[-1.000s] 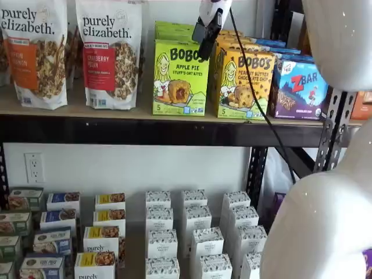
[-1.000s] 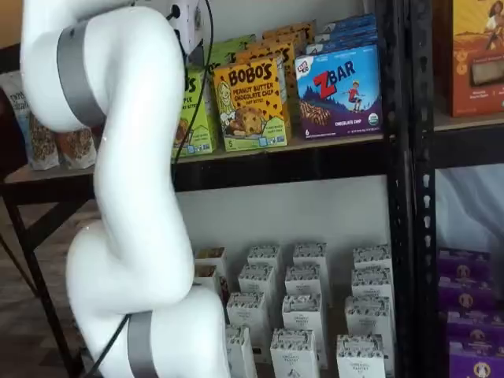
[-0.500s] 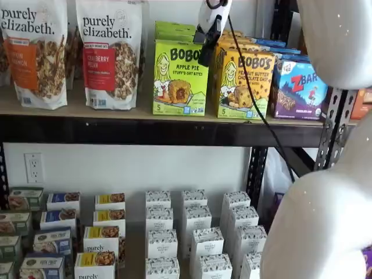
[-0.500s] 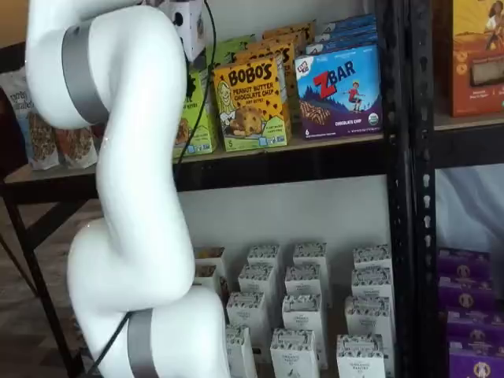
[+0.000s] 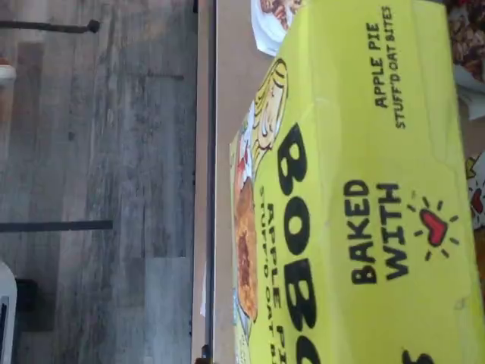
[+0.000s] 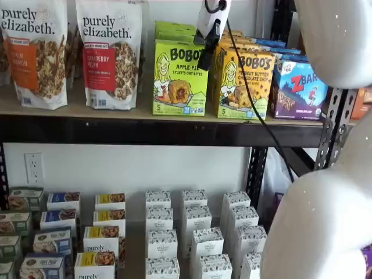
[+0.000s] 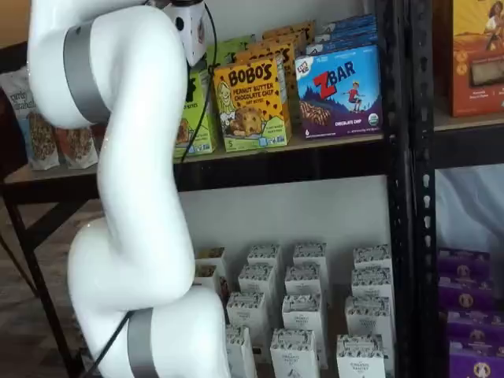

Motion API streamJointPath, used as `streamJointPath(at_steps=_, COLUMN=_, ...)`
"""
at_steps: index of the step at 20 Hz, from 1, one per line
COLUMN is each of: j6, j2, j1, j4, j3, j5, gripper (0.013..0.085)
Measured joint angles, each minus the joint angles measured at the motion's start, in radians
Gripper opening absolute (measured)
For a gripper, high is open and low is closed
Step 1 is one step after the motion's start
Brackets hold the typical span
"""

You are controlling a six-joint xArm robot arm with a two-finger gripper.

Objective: Pick the green box on the top shelf, the fourth from the left

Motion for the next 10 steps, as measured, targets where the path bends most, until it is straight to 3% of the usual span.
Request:
streamJointPath(at_steps=2, j6=-0.001, j2=-0.005, j1=0.000, j4=0.002, j3=0.010, j5=-0.013, gripper=0.0850)
streamJointPath(at_steps=4, j6=-0.002, j2=-0.012, j1=-0.001, j4=0.008, j3=0.023, j5=-0.030, gripper=0.0770)
streamJointPath(at_steps=6, j6=-0.002, j2=-0.013, j1=-0.001, j4=0.010, j3=0.026, j5=-0.034, gripper=0.0770)
streamJointPath(at_steps=10, j6=-0.003, j2=-0.012, j1=-0.002, j4=0.014, j3=0.024, j5=-0.029, gripper=0.0690)
